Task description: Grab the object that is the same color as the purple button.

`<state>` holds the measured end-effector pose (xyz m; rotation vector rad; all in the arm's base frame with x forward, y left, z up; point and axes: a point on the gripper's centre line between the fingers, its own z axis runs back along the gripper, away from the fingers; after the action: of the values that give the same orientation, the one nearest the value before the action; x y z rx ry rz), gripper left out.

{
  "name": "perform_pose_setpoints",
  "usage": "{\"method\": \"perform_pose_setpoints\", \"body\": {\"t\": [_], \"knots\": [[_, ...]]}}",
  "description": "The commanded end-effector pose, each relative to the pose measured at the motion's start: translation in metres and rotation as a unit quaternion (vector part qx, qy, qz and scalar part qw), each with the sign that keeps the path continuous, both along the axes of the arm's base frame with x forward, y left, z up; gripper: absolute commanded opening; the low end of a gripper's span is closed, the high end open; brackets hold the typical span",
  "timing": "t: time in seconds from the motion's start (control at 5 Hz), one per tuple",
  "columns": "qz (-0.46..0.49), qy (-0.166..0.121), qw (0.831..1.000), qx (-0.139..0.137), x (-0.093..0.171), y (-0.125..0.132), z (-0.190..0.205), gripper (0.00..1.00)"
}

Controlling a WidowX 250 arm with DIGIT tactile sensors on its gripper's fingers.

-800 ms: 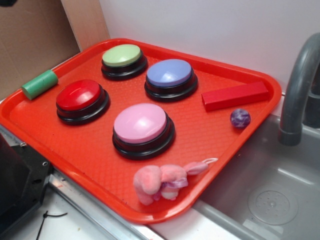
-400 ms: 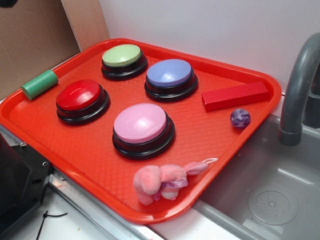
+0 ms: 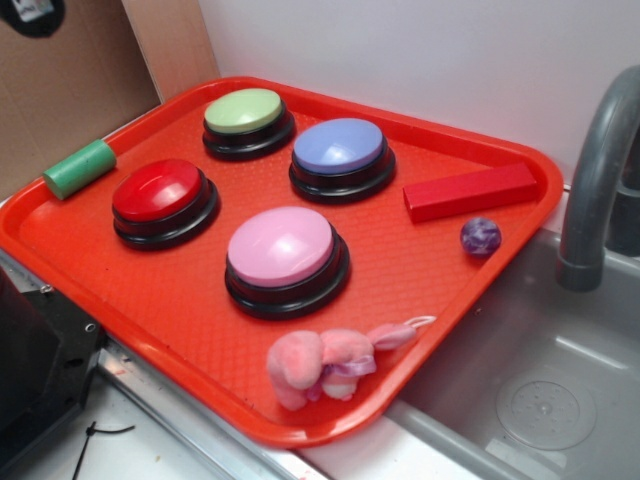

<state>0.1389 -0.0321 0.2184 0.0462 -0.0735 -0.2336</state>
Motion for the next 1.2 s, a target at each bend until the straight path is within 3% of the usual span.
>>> {"method": "perform_pose_setpoints", "body": {"t": [0.0, 0.4, 0.6, 0.8, 1.0], "knots": [[-0.191, -0.023, 0.981, 0.008, 0.034, -0.019, -0.017, 1.00], [-0.395, -0.058, 0.916, 0.032, 0.073, -0.047, -0.047, 1.00], [-0.490, -0.085, 0.867, 0.020, 0.091, -0.065, -0.064, 1.00], [-0.564, -0.106, 0.818, -0.043, 0.105, -0.077, -0.077, 1.00], [-0.579, -0.140, 0.800, -0.077, 0.116, -0.086, -0.087, 1.00]]}}
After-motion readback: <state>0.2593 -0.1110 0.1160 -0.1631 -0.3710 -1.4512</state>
